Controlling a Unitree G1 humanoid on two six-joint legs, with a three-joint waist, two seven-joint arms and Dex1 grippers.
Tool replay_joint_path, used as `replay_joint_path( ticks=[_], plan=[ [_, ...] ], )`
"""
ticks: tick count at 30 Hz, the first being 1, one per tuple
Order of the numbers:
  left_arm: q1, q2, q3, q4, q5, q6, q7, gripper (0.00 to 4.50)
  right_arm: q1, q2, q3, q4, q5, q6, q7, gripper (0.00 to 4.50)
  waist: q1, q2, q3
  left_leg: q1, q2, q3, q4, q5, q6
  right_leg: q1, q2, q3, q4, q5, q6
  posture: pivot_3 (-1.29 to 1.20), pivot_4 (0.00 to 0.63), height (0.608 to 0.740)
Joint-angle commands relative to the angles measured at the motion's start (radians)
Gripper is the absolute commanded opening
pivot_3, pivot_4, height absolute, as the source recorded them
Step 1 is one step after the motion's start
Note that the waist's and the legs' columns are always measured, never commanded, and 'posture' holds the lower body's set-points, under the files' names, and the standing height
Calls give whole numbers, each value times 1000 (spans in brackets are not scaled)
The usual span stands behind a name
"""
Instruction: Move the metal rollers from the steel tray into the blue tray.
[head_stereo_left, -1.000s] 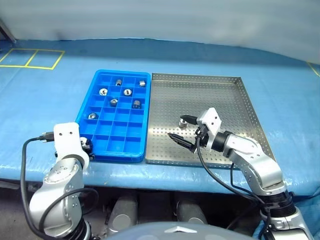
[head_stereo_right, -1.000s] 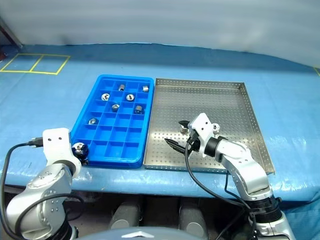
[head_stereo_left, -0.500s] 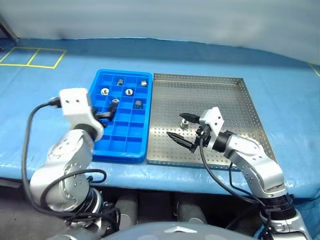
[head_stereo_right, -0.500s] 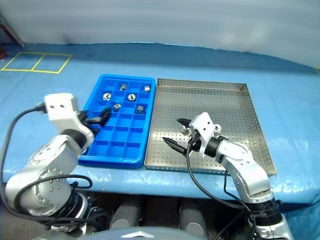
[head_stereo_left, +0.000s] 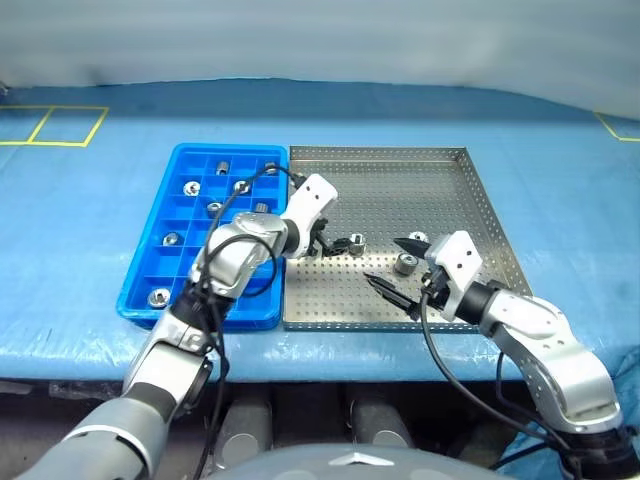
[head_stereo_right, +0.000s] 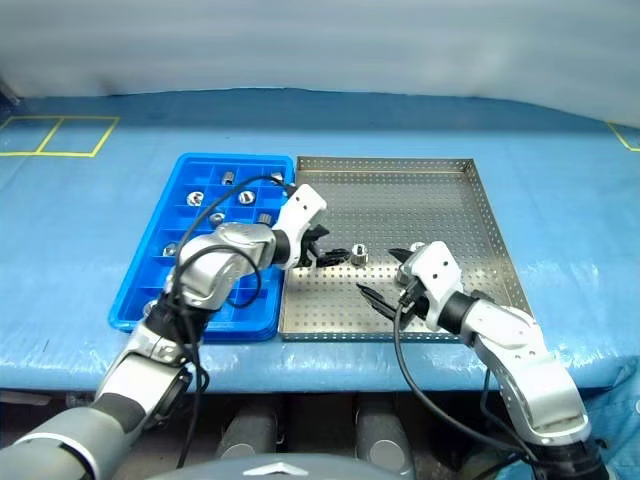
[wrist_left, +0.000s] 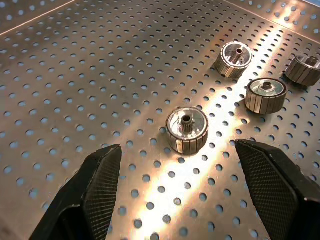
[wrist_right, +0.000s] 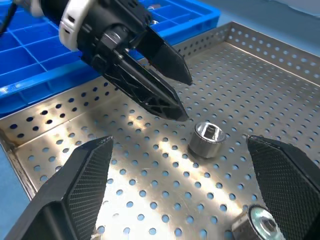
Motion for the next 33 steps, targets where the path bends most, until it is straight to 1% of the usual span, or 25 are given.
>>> replay_joint_path(
  ticks=[1, 3, 7, 9, 12, 13, 14, 18, 19, 22, 25, 29, 31, 33],
  plan=[
    [-64, -38, -27, 156, 43, -128, -40, 3941, 39, 10, -25, -74, 5, 6, -32, 4500, -17, 0, 0, 0, 0, 0, 0, 0, 0, 0, 0, 0, 0, 0, 0, -154, 150, 740],
    [-96, -63, -35, 258, 73, -169, -37, 3941, 56, 16, -25, -93, 3, 13, -50, 4500, -32, 0, 0, 0, 0, 1, 0, 0, 0, -1, 0, 1, 0, 0, 0, -179, 150, 740],
    [-135, -93, -55, 393, 135, -230, -22, 3941, 74, 21, -29, -113, 1, 16, -71, 4500, -59, 0, 0, 0, 0, 3, 1, 0, 0, -2, 0, 3, 1, 1, 1, -196, 150, 740],
    [-138, -96, -68, 427, 175, -256, -2, 3941, 81, 20, -37, -112, -5, 11, -78, 4500, -69, 0, 0, 0, 0, 3, 1, 0, 0, -2, 0, 3, 1, 1, 1, -200, 150, 740],
    [-126, -90, -62, 421, 204, -269, 7, 3941, 81, 20, -43, -107, -8, 9, -83, 4500, -81, 0, 0, 0, 0, 3, 1, 0, 0, -2, 0, 4, 1, 1, 1, -188, 150, 740],
    [-120, -82, -57, 407, 210, -266, 3, 3582, 78, 19, -41, -104, -8, 8, -82, 4500, -82, 0, 0, 0, 0, 4, 1, 0, 0, -2, 0, 4, 1, 1, 1, -188, 150, 740],
    [-114, -74, -52, 390, 212, -260, -3, 3423, 74, 19, -38, -100, -10, 7, -82, 4500, -85, 0, 0, 0, 0, 4, 1, 0, 0, -2, 0, 4, 2, 1, 1, -188, 150, 740],
    [-92, -47, -45, 337, 214, -234, -28, 2078, 45, 18, -21, -74, -16, 0, -74, 4500, -87, 0, 0, 1, 0, 4, 1, 0, 0, -2, 0, 5, 2, 1, 1, -152, 150, 740],
    [-85, -41, -45, 324, 215, -225, -37, 1828, 35, 19, -15, -65, -18, -3, -71, 4500, -87, 0, 0, 1, 0, 4, 1, 0, 0, -2, 0, 5, 2, 1, 1, -152, 150, 740],
    [-70, -34, -40, 297, 223, -210, -39, 1811, 0, 19, 12, -38, -25, -9, -60, 4500, -84, 0, 0, 1, 0, 4, 1, 0, 0, -2, 0, 5, 2, 1, 2, -119, 150, 740],
    [-48, -26, -27, 232, 213, -199, -45, 1811, -33, 23, 38, -17, -33, -14, -47, 4500, -80, 0, 0, 1, 0, 4, 1, 0, 0, -2, 0, 5, 2, 1, 2, -112, 150, 740],
    [-20, -20, 74, 69, 133, -133, -52, 1811, -61, 32, 63, -2, -36, -18, -33, 4500, -72, 0, 0, 0, 0, 4, 0, 0, 0, -3, 0, 5, 2, 1, 2, -99, 150, 740],
    [-4, -5, 122, -12, 113, -86, -31, 1811, -70, 39, 76, 3, -35, -20, -27, 4500, -69, 0, 0, -1, 0, 4, 0, 0, 0, -4, 0, 5, 3, 1, 2, -96, 150, 740],
    [27, 32, 167, -115, 100, -14, -9, 1811, -77, 45, 91, 7, -36, -21, -22, 4500, -70, 0, 0, -1, 0, 4, 0, 0, 0, -4, 0, 5, 3, 1, 2, -80, 150, 740]
  ],
)
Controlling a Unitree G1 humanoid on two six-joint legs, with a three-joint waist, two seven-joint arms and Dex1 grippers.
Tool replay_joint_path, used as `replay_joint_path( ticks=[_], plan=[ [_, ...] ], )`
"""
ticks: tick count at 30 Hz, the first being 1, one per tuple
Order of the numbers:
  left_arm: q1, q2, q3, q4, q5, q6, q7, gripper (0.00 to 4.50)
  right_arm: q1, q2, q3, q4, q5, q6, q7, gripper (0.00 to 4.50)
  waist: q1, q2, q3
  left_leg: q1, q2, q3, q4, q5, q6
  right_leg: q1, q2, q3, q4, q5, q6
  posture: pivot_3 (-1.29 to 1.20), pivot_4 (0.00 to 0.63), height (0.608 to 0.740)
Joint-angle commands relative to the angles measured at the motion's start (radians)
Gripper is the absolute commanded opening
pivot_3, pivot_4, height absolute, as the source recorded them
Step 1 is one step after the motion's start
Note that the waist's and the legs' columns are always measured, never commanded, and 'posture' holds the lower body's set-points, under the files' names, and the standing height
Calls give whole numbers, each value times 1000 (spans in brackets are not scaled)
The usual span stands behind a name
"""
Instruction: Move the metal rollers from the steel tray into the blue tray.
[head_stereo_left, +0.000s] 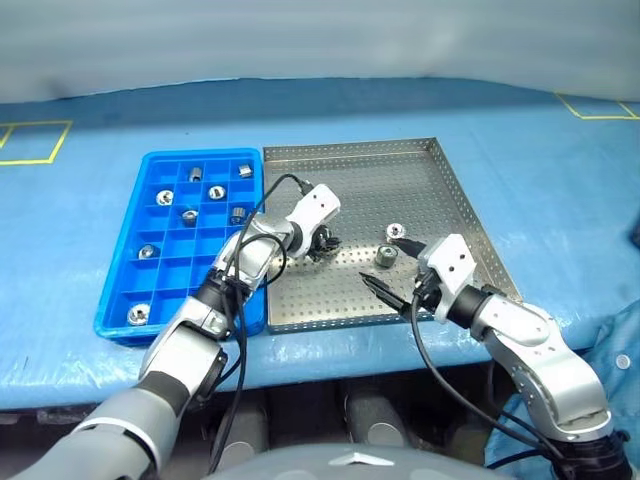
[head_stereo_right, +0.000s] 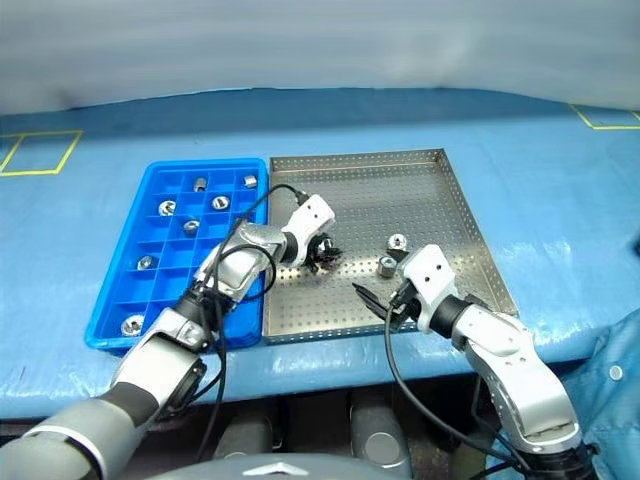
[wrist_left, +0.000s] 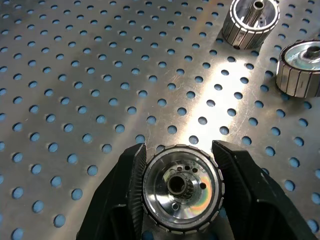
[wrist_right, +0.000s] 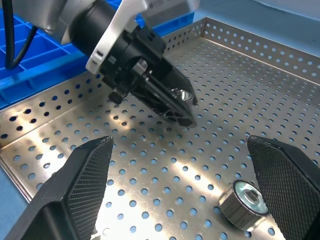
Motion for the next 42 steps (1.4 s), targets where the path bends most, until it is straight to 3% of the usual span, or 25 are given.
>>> replay_joint_path(
  ticks=[1, 6, 12, 21, 31, 33, 37, 42],
  plan=[
    [39, 61, 99, -207, -33, 109, 40, 1811, -16, 11, 17, -7, 1, -25, 13, 4500, -2, 0, 0, 0, 0, 0, 0, 0, 0, 0, 0, 0, 0, 0, 0, -74, 150, 740],
    [188, 162, 227, -512, -28, 293, 147, 1811, -41, 24, 46, 18, -6, -27, 25, 4500, 4, 0, 0, 3, 1, 1, -1, 0, 0, 0, 0, 1, 5, 0, 0, -27, 150, 740],
    [311, 169, 366, -714, -9, 445, 292, 1811, -71, 26, 60, 53, -11, -30, 53, 4500, 50, 0, 0, 3, 0, 1, 3, 0, 0, -1, 0, 1, 10, -2, -1, 42, 150, 740],
    [432, 154, 415, -828, -12, 543, 405, 1811, -108, 26, 67, 84, -14, -27, 77, 4500, 76, 0, 0, 3, 0, 1, 4, 0, -1, 0, 0, 0, 10, -2, -1, 79, 150, 740],
    [497, 169, 439, -822, -11, 537, 457, 1811, -112, 17, 65, 98, -23, -21, 78, 4500, 87, 0, 0, 3, 0, 1, 4, 0, -1, 0, 0, 0, 10, -2, -2, 91, 150, 740],
    [496, 171, 423, -808, -15, 518, 458, 2571, -117, 19, 67, 98, -24, -20, 77, 4500, 87, 0, 0, 3, 0, 1, 4, 0, -1, 0, 0, 0, 10, -2, -2, 91, 150, 740],
    [471, 123, 425, -804, -41, 491, 464, 3684, -121, 25, 65, 101, -37, -20, 60, 4500, 90, 0, 0, 3, 0, 1, 4, 0, -1, 0, 0, 0, 10, -2, -2, 87, 150, 740],
    [443, 81, 416, -813, -101, 406, 424, 3684, -118, 34, 49, 105, -59, -1, 17, 4500, 96, 0, 0, 3, 0, 1, 4, 0, -1, -1, 0, 0, 10, -2, -2, 81, 150, 740]
  ],
)
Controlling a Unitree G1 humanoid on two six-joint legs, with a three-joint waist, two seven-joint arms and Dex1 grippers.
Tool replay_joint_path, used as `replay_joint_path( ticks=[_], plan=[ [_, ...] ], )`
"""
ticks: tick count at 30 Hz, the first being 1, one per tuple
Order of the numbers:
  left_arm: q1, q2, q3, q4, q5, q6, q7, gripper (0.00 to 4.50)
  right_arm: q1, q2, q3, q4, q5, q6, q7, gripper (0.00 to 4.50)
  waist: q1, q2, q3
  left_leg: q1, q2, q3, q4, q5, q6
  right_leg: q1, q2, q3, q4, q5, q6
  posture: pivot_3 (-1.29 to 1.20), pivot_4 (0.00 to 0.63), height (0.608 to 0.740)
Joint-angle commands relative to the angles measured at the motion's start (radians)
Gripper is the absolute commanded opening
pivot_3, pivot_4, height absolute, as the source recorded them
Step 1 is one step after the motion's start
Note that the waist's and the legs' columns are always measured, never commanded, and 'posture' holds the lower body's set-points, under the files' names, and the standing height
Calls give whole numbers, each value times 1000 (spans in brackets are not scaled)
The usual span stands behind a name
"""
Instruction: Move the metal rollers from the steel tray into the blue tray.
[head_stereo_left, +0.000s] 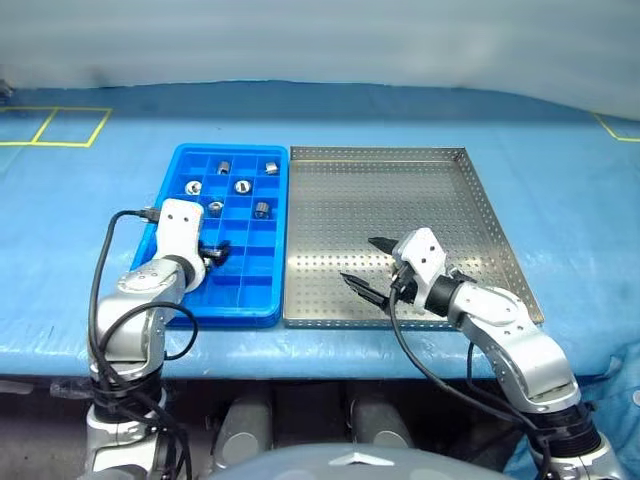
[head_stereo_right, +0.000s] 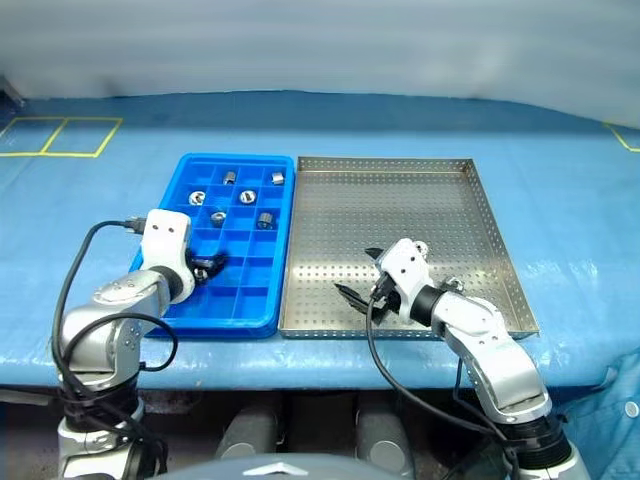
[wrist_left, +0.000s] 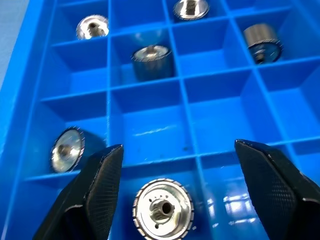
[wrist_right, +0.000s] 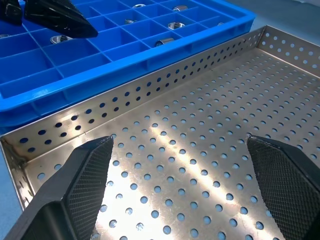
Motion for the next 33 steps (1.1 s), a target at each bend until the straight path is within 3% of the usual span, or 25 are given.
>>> replay_joint_path(
  ticks=[1, 3, 6, 17, 33],
  plan=[
    [-25, -16, -9, -37, -58, -91, -51, 3684, -8, 0, -35, -14, -12, 9, -33, 4500, -1, 0, 0, 0, 0, 0, 0, 0, 0, 0, 0, 0, 0, 0, 0, 69, 150, 740],
    [-31, -17, -49, -49, -124, -155, -136, 3684, -13, 8, -60, -4, -23, 37, -77, 4500, 0, 0, 0, -1, 0, 1, 0, 0, 0, 0, 0, 0, -1, 0, 0, 69, 150, 740],
    [-23, 66, -195, -39, -159, -269, -289, 3684, -31, 18, -106, 25, -33, 123, -150, 4500, 3, 0, 0, -1, -1, 1, 0, 0, 0, 0, -1, 0, -2, 0, 0, 54, 150, 740],
    [-67, 130, -374, 107, -188, -420, -451, 3684, 12, 41, -130, 27, -16, 245, -192, 4500, -12, 0, 0, -2, -1, 2, 0, 0, 0, -1, -1, 1, -3, 0, 0, 21, 150, 740],
    [-70, 152, -417, 159, -180, -468, -475, 3684, -34, 158, -187, 195, -3, 231, -258, 4500, -22, 1, 0, -1, 0, 2, 0, 0, 1, -1, -1, 1, -2, 0, 0, 20, 150, 740]
  ],
)
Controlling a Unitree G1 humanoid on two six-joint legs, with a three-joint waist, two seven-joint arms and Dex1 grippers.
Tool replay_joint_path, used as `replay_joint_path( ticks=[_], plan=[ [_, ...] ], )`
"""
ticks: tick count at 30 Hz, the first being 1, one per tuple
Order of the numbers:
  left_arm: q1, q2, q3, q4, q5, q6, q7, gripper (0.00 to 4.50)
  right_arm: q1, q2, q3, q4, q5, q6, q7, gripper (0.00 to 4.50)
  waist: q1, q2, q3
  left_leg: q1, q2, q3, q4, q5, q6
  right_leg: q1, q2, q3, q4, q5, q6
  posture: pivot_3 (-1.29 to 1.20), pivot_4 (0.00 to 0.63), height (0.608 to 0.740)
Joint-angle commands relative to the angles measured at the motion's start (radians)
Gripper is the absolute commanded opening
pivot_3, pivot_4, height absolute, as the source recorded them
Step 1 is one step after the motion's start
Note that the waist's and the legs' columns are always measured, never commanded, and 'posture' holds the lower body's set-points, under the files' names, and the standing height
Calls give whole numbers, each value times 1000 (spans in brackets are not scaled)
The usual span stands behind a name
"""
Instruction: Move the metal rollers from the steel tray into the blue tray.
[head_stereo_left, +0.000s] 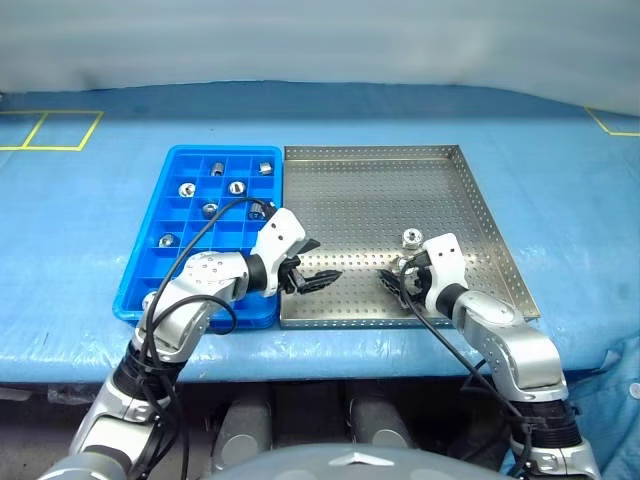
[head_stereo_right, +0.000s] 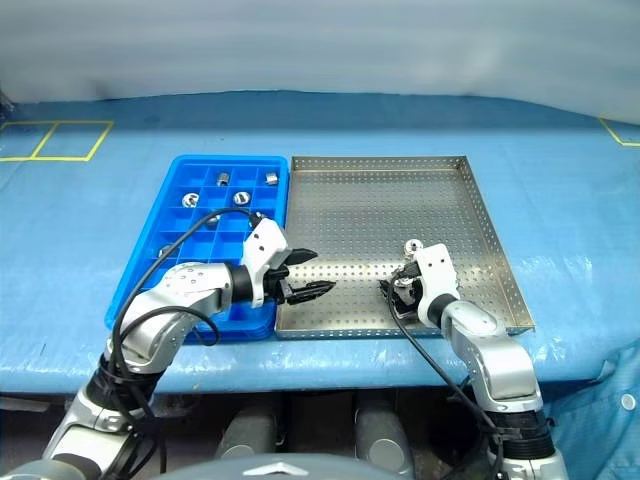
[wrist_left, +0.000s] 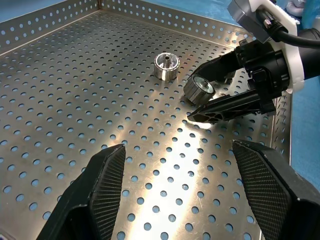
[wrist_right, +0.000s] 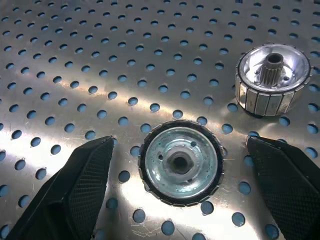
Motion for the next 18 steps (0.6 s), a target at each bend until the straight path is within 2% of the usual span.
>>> replay_joint_path(
  ticks=[1, 3, 9, 18],
  plan=[
    [-2, 1, -3, -5, 5, -25, 7, 3705, -24, 24, -35, 16, 13, -28, -14, 4316, -1, 0, 0, 0, 0, 0, 0, 0, 0, 0, 0, 0, 0, 0, 0, 20, 150, 740],
    [3, 2, 1, -6, 5, -24, 12, 3716, -26, 27, -31, 16, 16, -31, -10, 3883, 0, 0, 0, 0, 0, 0, 0, 0, 0, 0, 0, 0, 0, 0, 0, 37, 150, 740],
    [28, 13, 26, -19, -7, -18, 26, 3716, -35, 17, -20, 2, 14, -36, -3, 1927, -1, 0, 0, 0, 0, 0, -1, 0, 0, 0, 0, 0, 0, 0, 0, 52, 150, 740],
    [80, 45, 105, -84, -47, 25, 49, 3716, -101, 11, 33, -59, 18, -42, 39, 1871, 2, 0, 0, 0, 1, 0, -2, 0, 0, -1, 1, 0, 0, 0, -1, 98, 150, 740]
  ],
)
